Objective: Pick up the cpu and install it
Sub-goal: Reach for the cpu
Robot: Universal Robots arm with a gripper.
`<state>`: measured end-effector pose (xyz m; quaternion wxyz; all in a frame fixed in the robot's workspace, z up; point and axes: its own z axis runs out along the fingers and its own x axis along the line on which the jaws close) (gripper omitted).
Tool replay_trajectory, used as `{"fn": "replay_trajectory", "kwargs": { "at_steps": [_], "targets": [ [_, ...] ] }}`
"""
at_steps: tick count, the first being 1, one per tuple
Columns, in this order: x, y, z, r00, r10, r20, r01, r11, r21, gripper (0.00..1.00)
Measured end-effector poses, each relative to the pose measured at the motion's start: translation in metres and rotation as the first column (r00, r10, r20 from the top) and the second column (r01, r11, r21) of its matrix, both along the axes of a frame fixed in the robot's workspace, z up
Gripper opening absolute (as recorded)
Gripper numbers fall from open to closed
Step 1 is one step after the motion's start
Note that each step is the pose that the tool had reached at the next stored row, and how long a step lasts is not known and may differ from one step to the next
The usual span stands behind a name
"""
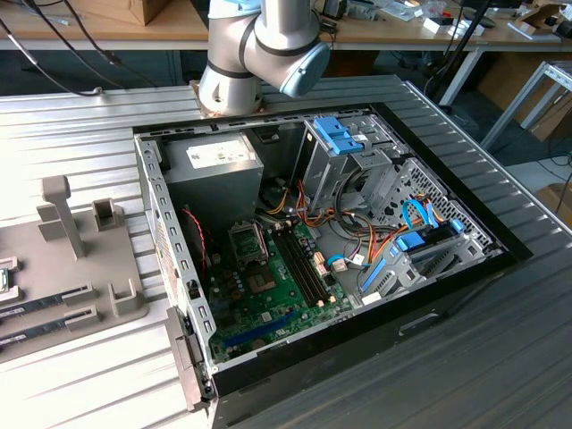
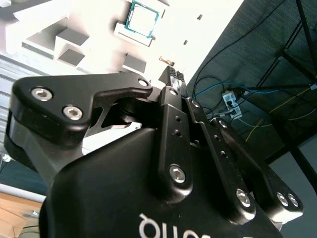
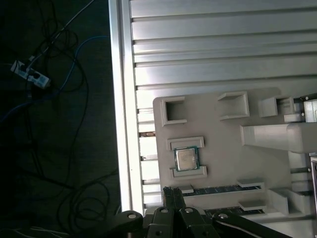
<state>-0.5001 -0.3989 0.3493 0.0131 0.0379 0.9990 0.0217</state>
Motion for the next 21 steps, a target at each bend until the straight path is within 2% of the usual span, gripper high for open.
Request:
{"fn": "replay_trajectory", "kwargs": {
  "at_steps": [5,21],
  "targets": [
    [0.0030,0.0000,-0.0056,1.0000,0.000,0.0000,0.000,1.0000,0.0000,0.11],
    [0.0066,0.0000,-0.0118,1.0000,0.000,-0.0001,0.000,1.0000,0.0000,0.11]
  ]
}}
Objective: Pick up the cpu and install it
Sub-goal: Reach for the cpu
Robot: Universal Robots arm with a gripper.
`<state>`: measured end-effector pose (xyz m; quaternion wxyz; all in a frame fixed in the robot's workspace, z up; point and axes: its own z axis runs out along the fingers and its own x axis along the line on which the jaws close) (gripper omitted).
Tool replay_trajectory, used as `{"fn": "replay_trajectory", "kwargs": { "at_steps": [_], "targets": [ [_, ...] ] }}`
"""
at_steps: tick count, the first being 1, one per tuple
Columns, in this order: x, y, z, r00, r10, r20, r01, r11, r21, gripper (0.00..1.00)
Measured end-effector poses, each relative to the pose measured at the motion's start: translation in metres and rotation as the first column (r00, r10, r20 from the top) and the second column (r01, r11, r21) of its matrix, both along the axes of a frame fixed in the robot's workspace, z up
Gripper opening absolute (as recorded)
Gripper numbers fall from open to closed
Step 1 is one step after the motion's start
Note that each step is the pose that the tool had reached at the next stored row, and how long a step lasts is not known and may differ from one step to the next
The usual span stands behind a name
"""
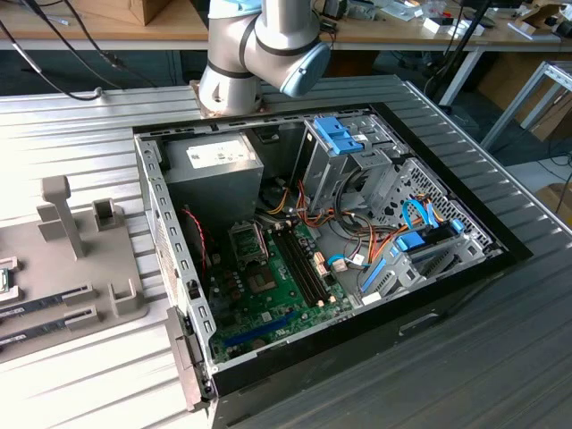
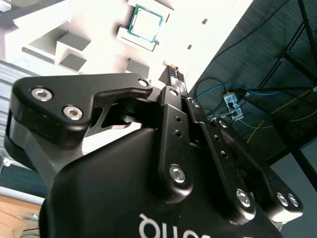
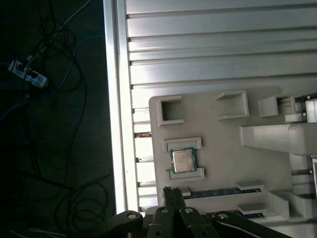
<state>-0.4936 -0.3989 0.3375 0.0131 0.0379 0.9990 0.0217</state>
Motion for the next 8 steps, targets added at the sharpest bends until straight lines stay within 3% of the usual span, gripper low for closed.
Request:
{"fn": "replay_trajectory", "kwargs": {
  "at_steps": [8],
  "targets": [
    [0.0023,0.0000,-0.0043,1.0000,0.000,0.0000,0.000,1.0000,0.0000,0.11]
  ]
}}
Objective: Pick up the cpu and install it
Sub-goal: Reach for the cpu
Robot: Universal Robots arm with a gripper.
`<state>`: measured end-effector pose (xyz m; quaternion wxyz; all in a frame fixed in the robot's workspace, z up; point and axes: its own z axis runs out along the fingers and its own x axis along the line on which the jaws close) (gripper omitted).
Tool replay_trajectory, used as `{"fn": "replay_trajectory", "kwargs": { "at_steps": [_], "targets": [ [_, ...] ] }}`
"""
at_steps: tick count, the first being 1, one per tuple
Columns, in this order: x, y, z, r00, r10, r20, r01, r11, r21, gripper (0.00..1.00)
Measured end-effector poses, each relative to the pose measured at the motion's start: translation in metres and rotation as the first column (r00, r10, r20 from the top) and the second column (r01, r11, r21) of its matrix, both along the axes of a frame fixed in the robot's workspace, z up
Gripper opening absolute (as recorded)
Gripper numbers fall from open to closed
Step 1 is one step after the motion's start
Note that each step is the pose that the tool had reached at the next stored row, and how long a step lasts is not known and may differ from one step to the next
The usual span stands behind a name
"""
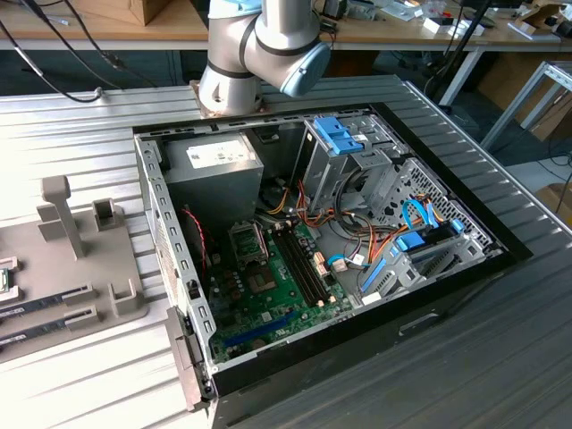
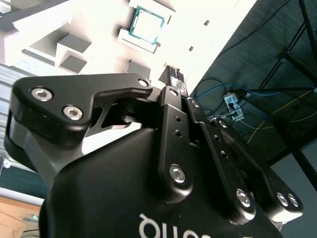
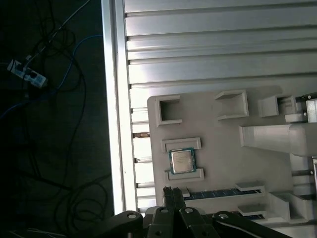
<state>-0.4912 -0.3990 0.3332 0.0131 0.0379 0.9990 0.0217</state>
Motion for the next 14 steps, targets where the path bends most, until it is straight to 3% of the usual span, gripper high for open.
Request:
{"fn": "replay_trajectory", "kwargs": {
  "at_steps": [10,14],
  "targets": [
    [0.0049,-0.0001,-0.0073,1.0000,0.000,-0.0001,0.000,1.0000,-0.0001,0.11],
    [0.0134,0.0000,-0.0096,1.0000,0.000,-0.0001,0.000,1.0000,0.0000,0.11]
  ]
}}
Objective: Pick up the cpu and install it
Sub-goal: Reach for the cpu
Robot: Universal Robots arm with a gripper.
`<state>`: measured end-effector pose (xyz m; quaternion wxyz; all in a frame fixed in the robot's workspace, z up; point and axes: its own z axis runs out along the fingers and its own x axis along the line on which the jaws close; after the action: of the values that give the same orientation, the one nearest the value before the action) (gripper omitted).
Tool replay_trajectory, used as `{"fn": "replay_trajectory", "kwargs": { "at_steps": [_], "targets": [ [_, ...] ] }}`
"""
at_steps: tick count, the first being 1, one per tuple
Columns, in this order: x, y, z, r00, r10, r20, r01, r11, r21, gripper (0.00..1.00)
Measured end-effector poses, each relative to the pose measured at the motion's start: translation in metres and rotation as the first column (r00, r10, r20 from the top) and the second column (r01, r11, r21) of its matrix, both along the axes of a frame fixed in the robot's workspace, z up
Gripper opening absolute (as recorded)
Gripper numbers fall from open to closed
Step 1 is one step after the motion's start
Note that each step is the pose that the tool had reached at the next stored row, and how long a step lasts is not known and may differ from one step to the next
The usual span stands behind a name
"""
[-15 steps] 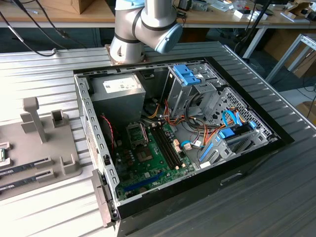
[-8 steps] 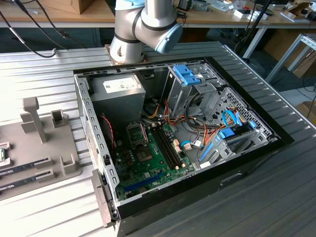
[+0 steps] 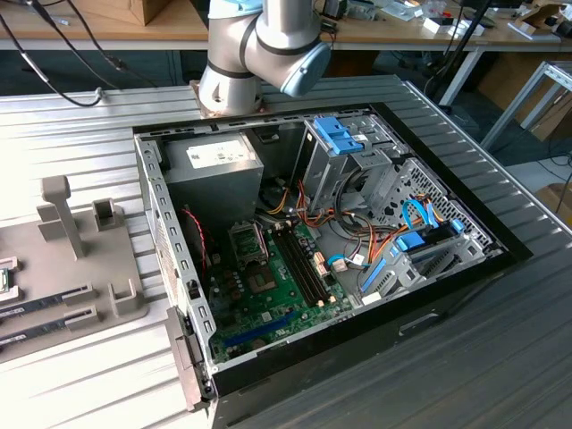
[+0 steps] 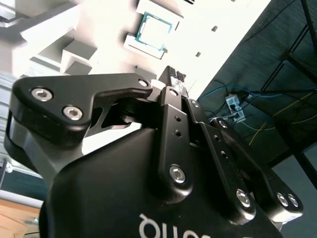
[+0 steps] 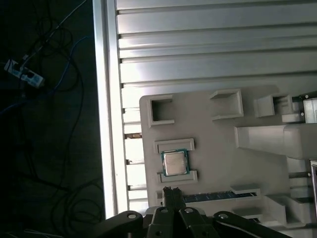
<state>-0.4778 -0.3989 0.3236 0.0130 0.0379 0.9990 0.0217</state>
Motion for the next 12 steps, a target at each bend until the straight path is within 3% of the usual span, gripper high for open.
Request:
{"fn": "replay_trajectory", "kwargs": {
  "at_steps": [7,12],
  "targets": [
    [0.0193,0.0000,-0.0031,1.0000,0.000,0.0000,0.000,1.0000,0.0000,0.11],
    [0.0215,0.0000,-0.0033,1.0000,0.000,-0.0001,0.000,1.0000,0.0000,0.11]
  ]
}}
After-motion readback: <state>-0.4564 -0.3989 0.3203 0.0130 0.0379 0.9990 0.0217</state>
